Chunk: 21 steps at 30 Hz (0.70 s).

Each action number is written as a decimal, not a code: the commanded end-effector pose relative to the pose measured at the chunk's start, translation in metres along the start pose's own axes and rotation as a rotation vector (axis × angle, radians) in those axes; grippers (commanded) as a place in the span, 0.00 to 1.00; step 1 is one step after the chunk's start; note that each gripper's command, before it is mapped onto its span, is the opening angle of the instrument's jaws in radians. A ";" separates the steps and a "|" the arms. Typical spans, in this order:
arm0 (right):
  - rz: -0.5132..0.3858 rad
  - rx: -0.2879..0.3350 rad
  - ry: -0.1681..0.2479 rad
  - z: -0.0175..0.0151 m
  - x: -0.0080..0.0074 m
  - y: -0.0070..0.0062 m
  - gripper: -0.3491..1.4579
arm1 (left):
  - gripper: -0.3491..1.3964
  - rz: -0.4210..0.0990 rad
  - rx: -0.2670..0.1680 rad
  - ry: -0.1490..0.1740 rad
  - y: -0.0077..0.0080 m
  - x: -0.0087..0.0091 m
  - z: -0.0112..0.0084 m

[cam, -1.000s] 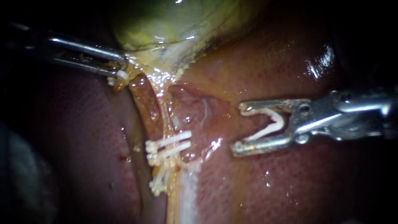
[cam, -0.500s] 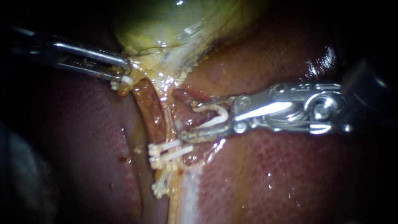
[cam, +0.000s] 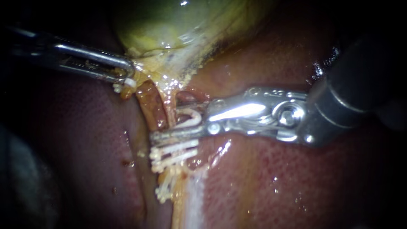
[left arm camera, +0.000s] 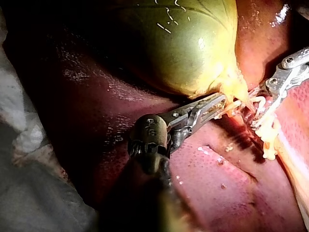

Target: Clipping third clip right tube

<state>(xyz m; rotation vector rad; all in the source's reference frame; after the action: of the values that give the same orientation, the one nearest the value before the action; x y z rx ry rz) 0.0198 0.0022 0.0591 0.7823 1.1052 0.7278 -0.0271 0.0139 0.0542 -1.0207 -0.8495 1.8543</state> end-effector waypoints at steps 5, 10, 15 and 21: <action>0.042 0.063 0.088 0.0002 0.0004 -0.0005 0.47 | 0.00 0.001 -0.002 -0.001 0.0000 -0.0001 0.0001; 0.079 0.125 0.166 -0.0001 0.0016 -0.0017 0.47 | 0.00 0.001 -0.001 -0.001 0.0000 -0.0001 0.0001; 0.103 0.165 0.214 -0.0007 0.0035 -0.0032 0.45 | 0.00 0.001 -0.001 -0.001 0.0000 -0.0001 0.0001; 0.124 0.184 0.237 -0.0010 0.0050 -0.0036 0.44 | 0.00 0.001 -0.002 -0.002 -0.0001 -0.0002 0.0003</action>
<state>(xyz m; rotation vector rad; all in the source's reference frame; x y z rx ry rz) 0.0207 0.0046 0.0534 0.9471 1.3588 0.8524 -0.0273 0.0137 0.0545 -1.0217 -0.8518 1.8556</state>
